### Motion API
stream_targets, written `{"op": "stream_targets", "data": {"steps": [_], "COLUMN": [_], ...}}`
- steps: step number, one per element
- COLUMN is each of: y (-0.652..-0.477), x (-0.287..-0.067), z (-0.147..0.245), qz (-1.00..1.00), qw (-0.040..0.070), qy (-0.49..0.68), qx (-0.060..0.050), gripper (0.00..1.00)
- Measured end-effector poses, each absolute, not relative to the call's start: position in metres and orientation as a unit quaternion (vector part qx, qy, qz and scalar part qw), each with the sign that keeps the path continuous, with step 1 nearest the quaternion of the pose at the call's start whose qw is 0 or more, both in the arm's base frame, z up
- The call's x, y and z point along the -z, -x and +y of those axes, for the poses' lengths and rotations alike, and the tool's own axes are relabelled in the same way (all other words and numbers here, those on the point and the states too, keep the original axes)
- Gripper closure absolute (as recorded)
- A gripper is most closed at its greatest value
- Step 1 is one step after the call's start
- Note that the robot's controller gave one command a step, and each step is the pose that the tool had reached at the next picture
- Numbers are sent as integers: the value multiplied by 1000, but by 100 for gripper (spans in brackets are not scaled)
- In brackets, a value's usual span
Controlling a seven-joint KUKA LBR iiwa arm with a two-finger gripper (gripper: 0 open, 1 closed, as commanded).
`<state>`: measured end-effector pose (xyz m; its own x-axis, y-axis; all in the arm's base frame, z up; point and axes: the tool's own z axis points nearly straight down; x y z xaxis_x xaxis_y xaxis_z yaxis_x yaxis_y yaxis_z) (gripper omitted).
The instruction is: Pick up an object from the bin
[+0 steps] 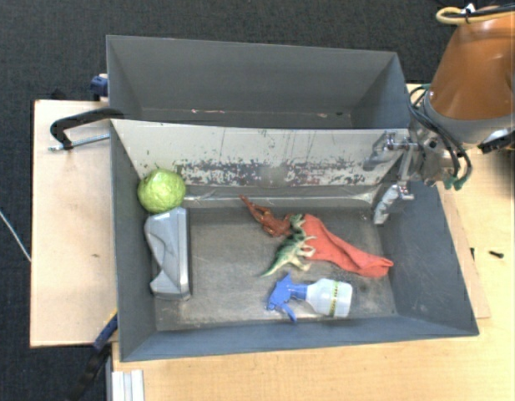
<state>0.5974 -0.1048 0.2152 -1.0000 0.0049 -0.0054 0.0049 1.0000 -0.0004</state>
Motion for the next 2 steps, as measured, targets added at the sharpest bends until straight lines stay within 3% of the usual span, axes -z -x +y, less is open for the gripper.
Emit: {"op": "stream_targets", "data": {"steps": [1,2], "y": [-594,-598], "x": [-200,-233], "z": [-102,-86], "qz": [1000,997], "qw": [5,1], "qy": [-15,-74], "qx": [0,-1], "gripper": [0,0]}}
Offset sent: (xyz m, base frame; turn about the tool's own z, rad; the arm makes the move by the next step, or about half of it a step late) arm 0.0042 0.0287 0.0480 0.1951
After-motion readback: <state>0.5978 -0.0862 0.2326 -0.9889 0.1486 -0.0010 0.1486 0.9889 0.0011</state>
